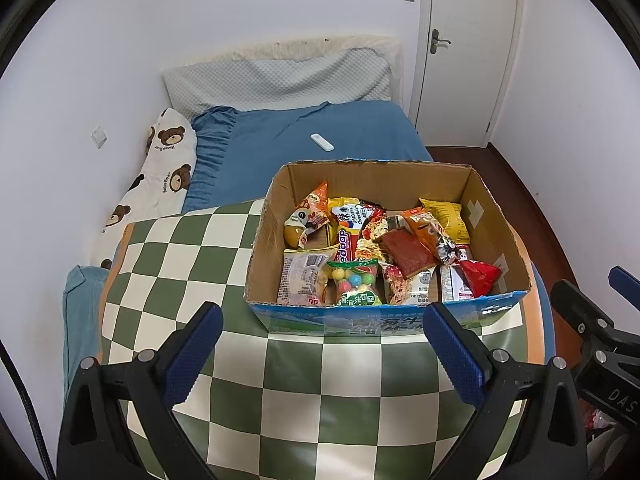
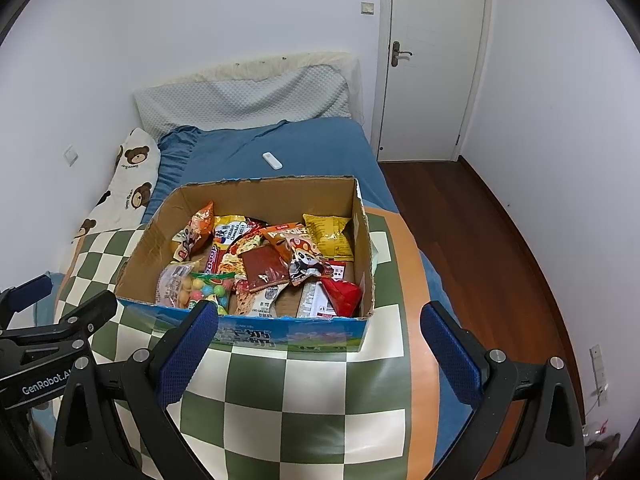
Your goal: Organize snacks
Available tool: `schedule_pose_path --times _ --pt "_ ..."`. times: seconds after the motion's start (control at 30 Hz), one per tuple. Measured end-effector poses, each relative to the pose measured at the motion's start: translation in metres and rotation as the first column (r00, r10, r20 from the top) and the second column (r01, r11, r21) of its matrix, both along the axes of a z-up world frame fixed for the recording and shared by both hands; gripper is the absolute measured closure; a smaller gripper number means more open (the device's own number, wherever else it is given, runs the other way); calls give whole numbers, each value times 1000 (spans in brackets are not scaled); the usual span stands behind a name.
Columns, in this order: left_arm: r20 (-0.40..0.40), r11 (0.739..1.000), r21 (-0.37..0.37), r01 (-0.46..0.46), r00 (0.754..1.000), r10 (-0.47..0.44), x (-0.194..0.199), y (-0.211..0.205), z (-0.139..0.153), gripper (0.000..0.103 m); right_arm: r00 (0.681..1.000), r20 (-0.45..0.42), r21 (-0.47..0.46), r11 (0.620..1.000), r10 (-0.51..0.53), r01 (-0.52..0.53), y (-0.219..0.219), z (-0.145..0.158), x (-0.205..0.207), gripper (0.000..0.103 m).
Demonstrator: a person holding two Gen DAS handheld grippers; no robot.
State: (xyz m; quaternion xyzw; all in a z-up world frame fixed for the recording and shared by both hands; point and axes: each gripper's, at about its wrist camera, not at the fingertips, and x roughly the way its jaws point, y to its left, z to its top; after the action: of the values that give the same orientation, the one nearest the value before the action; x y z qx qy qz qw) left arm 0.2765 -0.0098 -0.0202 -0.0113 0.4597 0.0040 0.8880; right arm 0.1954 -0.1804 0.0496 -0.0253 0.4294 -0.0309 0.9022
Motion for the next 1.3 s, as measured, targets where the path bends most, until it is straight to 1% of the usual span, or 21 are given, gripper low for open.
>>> schedule_pose_path --times 0.47,0.83,1.3 --pt "5 1000 -3 0 1000 0 -4 0 3 0 1000 5 -6 1000 0 0 0 4 -5 0" --pt "12 1000 -4 8 1000 -8 -7 1 11 0 1000 5 2 1000 1 -1 -1 6 -6 0" --pt "19 1000 -7 16 1000 -15 -7 0 10 0 1000 8 2 1000 3 -3 -1 8 -6 0"
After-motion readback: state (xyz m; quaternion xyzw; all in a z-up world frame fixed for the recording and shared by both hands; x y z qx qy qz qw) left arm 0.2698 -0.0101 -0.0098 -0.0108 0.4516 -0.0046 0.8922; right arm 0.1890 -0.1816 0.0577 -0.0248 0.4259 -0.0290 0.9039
